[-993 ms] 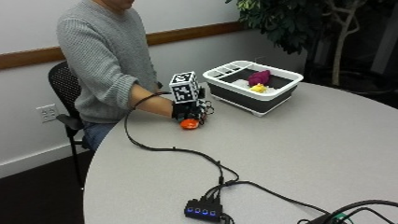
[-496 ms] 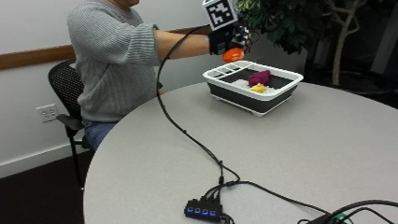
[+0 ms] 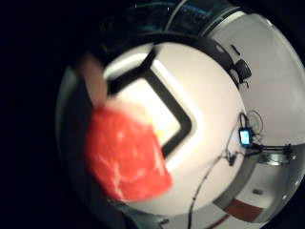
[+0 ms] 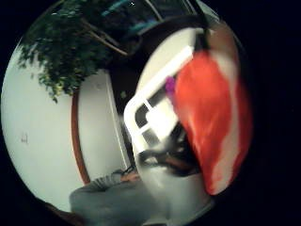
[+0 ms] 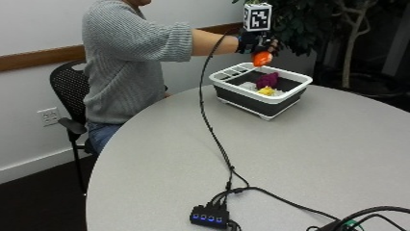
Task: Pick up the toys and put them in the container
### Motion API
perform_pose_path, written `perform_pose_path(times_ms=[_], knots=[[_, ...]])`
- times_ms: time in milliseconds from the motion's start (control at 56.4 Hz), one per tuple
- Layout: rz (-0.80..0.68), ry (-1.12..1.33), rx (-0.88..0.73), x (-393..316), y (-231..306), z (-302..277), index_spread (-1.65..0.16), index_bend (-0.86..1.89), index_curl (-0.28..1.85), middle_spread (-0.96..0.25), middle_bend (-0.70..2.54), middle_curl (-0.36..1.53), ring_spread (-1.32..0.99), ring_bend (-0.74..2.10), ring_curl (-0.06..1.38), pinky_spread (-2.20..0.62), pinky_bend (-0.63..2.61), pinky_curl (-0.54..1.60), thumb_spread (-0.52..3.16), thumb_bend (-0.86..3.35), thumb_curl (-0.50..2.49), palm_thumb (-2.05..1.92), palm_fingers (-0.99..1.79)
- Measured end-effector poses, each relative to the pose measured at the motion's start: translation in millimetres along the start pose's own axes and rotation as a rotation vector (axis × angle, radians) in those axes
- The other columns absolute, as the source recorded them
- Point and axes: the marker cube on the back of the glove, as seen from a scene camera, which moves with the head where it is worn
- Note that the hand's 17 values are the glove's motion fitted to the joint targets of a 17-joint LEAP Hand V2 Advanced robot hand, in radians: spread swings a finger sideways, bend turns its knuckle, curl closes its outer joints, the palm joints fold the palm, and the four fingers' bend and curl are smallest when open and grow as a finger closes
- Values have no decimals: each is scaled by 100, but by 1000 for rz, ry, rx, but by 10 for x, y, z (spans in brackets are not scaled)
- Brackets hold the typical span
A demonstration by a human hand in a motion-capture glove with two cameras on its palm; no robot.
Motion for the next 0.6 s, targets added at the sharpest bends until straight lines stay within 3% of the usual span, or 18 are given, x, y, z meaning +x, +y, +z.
perform_pose_path(times_ms=[18,53,89,213,408,603], knots=[[34,29,-18,25,-2,23,-32,37,69,-26,78,90,-45,124,75,-40,121,57,82,-2,95,40,32],[41,39,-49,51,19,47,-31,29,69,-24,58,83,-42,110,73,-34,125,60,94,-11,85,21,-23],[-26,13,-77,75,73,48,-31,24,63,-22,40,75,-35,80,65,-24,124,57,98,-14,78,7,-55],[-154,-35,-84,134,195,20,-30,11,46,-16,12,59,-21,35,46,-8,100,45,103,-10,62,-10,-48],[-141,-95,-55,364,521,-88,-30,13,39,-13,8,43,-13,17,37,2,82,37,111,-8,46,-10,-31],[2,-19,12,1967,1624,-204,-31,16,37,-13,10,34,-11,17,34,4,73,34,120,-6,35,-8,-20]])
